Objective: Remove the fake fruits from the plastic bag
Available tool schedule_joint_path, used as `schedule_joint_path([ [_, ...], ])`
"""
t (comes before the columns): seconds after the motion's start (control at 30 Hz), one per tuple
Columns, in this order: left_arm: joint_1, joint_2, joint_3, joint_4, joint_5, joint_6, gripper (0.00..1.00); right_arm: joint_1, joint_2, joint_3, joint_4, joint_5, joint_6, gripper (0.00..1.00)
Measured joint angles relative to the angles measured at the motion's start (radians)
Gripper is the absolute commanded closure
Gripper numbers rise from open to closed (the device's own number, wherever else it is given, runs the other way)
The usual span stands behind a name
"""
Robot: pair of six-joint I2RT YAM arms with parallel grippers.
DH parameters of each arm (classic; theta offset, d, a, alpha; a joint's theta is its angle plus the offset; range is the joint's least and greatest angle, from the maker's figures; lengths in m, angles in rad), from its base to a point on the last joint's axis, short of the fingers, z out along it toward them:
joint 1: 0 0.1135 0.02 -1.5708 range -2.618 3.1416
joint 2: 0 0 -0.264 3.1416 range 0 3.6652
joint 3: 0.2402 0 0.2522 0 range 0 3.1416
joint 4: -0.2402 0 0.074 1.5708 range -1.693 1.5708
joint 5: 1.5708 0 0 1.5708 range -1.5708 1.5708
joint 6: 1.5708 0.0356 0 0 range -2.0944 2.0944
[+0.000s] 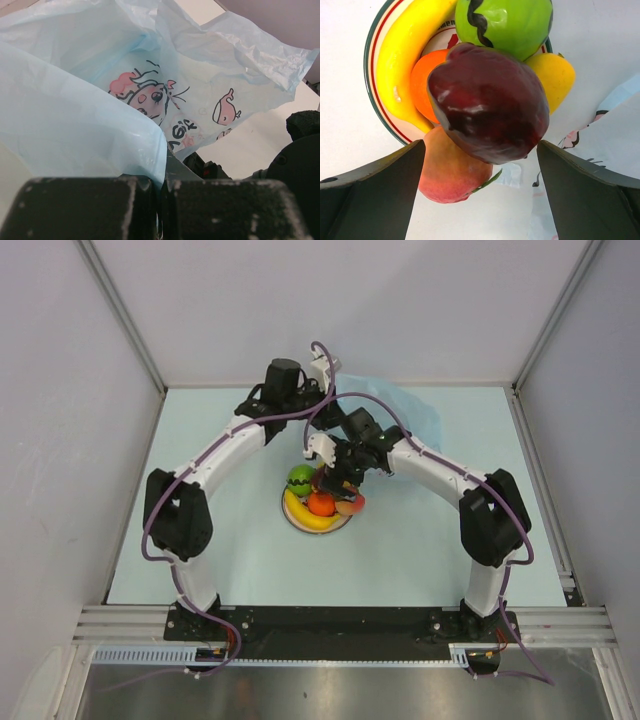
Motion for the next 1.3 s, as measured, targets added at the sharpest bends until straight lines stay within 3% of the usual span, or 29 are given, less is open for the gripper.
schedule_joint_path([
  [0.43, 0.0, 0.074, 0.101, 0.006, 0.002, -0.013, 0.99, -0.051, -0.006, 0.008, -0.023, -0.008, 0.011, 0.0],
  [0.97, 0.0, 0.176, 0.322, 0.022, 0.002, -0.021, 1.0, -0.266, -0.024, 0.069, -0.108, -0.064, 0.079, 0.0],
  [1.3, 0.0, 0.177, 0.323, 0.026, 0.007, -0.045, 0.98, -0.219, -0.034, -0.027, -0.112, -0.07, 0.123, 0.0],
])
